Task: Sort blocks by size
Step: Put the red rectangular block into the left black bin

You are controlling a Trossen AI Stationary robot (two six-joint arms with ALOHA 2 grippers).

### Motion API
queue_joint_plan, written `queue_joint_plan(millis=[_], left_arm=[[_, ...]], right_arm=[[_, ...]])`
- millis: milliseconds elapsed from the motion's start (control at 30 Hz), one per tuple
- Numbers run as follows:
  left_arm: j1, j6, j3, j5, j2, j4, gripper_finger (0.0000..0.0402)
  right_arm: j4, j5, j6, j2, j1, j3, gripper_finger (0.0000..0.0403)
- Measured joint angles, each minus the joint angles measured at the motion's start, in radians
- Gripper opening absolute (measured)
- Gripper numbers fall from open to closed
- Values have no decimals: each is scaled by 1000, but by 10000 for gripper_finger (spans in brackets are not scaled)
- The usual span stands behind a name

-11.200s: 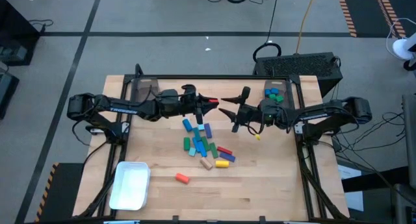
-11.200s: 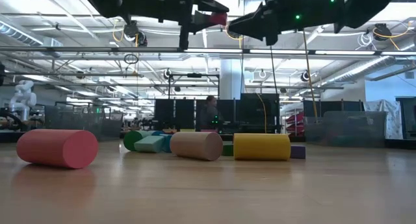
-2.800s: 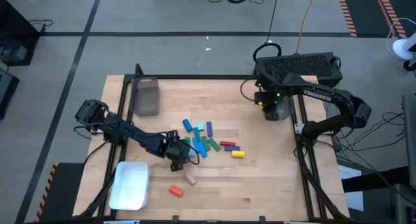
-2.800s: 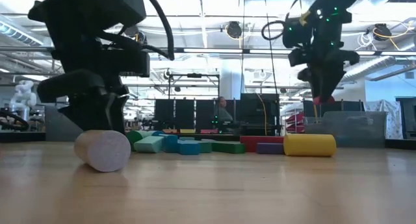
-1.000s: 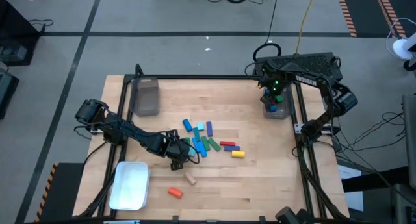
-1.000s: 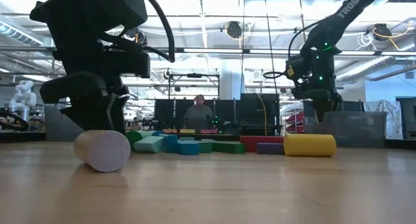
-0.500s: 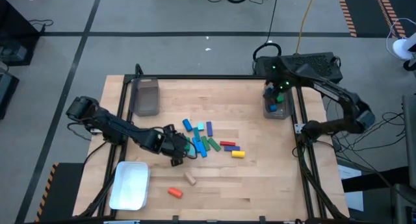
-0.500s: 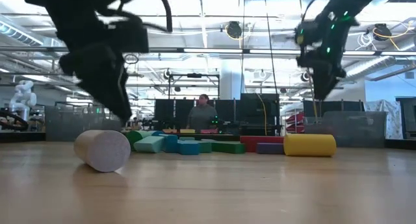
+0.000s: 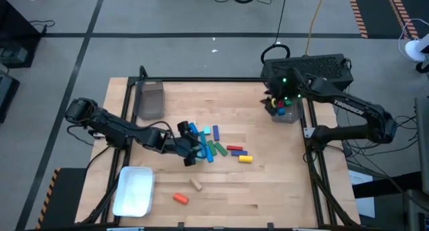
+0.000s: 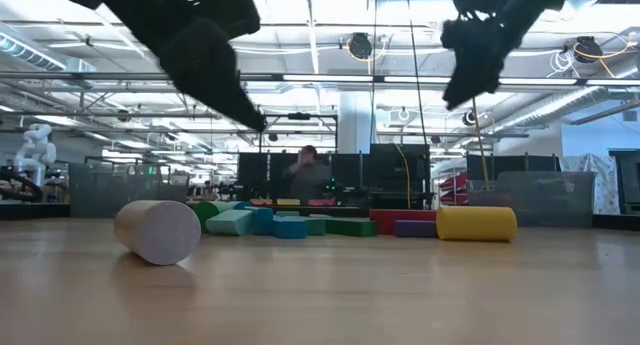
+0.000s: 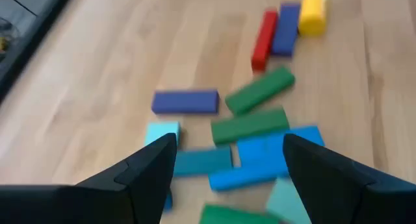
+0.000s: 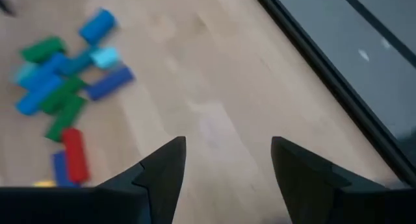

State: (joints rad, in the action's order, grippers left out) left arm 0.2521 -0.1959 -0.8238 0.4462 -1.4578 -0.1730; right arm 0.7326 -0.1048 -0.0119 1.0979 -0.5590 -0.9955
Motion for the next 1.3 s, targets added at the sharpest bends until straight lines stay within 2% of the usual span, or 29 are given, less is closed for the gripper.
queue_joint_plan(millis=[233,433,667,800,1067,1167,1300], left_arm=[[-29,19,0,36,0,52,283],[-29,19,0,22,0,66,283],[-41,62,0,30,0,135,283],[-60,101,0,32,0,175,283],[-89,-10,0,32,0,199,283],[-90,-33,0,32,-1,199,283],[-89,-33,0,32,-9,215,283]], right_arm=[[-102,2,9,42,186,2,212],[-326,3,9,101,312,121,212],[-437,11,7,182,386,203,212],[-463,93,-5,232,440,206,212],[-494,109,-46,377,489,207,212],[-598,163,20,413,487,207,212],[-681,159,20,436,503,206,212]])
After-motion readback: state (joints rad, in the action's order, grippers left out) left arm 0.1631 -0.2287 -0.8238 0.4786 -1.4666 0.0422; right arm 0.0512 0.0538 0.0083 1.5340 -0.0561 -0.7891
